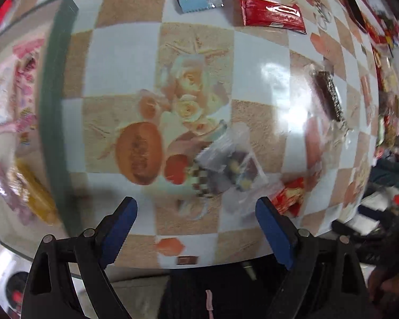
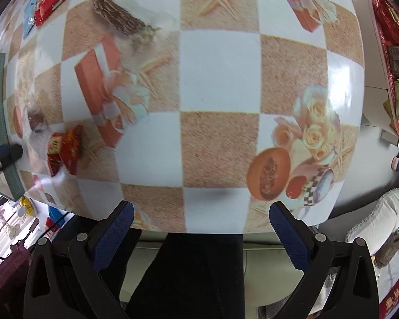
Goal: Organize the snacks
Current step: 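Move the left tool to the clear candy packet while the right moves to the brown stick packet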
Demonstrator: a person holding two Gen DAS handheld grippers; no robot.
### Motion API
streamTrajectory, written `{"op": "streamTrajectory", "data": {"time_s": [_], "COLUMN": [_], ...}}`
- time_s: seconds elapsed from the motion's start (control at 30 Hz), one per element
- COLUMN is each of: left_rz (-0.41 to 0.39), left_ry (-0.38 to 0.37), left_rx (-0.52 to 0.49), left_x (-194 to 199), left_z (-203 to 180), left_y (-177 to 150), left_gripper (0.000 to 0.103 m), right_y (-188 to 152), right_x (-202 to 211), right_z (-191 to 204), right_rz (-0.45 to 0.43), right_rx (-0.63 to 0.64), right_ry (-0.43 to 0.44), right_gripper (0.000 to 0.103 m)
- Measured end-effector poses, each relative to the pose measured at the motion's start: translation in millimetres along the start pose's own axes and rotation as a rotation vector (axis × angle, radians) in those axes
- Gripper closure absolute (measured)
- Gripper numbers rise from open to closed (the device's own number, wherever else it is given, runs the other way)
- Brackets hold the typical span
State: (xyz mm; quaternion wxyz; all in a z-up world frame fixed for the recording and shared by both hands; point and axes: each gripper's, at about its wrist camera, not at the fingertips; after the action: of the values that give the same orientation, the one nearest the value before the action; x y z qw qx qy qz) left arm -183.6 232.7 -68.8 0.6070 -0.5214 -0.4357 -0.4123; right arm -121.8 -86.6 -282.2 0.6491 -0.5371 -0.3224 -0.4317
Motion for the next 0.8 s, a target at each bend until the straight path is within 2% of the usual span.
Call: {"op": "streamTrajectory", "data": {"time_s": [0.07, 0.2, 0.27, 0.37, 0.43, 0.5, 0.6, 0.67, 0.7, 0.8], "left_rz": [0.041, 0.044, 0.015, -0.091, -0.142, -0.147, -0.155, -0.15, -0.13, -0.047], "left_ry": [-0.029, 0.048, 0.095, 0.209, 0.224, 0.252, 0.191, 0.177, 0.18, 0.111], "left_rx": [0.006, -0.019, -0.018, -0.065, -0.082, -0.068, -0.025, 0.033, 0.077, 0.195], "left_x": [-8.7, -20.8, -20.7, -15.6, -10.2, -3.9, 10.2, 13.8, 12.0, -0.1], "left_z": [-7.8, -27.0, -28.2, -30.1, -25.2, -15.0, 2.2, 14.8, 21.9, 41.5], "left_y": [2.8, 5.1, 6.6, 17.6, 29.1, 38.3, 38.6, 32.7, 27.8, 13.7], "left_gripper": [0.01, 0.01, 0.01, 0.008, 0.007, 0.007, 0.007, 0.007, 0.007, 0.007], "right_y": [-3.5, -8.8, -7.1, -10.0, -10.1, -8.0, -6.1, 1.5, 2.9, 16.8], "right_x": [-1.9, -6.8, -8.2, -6.1, -0.6, 5.5, 10.5, 10.2, 8.1, 6.1], "right_z": [-0.2, 5.2, 8.3, 10.7, 11.2, 13.6, 21.1, 22.3, 24.2, 29.2], "right_rz": [0.009, 0.023, 0.022, 0.009, -0.015, -0.04, -0.065, -0.06, -0.053, -0.032], "right_rx": [0.012, 0.047, 0.061, 0.07, 0.072, 0.078, 0.107, 0.119, 0.121, 0.127], "right_ry": [-0.016, -0.047, -0.055, -0.062, -0.054, -0.046, -0.046, -0.049, -0.05, -0.05], "right_gripper": [0.001, 0.001, 0.001, 0.001, 0.001, 0.001, 0.001, 0.001, 0.001, 0.001]}}
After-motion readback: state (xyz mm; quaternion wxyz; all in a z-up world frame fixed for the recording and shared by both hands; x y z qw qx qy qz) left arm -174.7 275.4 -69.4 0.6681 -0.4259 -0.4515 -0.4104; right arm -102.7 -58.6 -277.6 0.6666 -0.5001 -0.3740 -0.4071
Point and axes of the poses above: each gripper's, at about its wrist camera, not at the fingertips, and x roughly against the way its jaws point, z to its left, y to its top, and after that the axes turned 15 degrees about y, right-handed
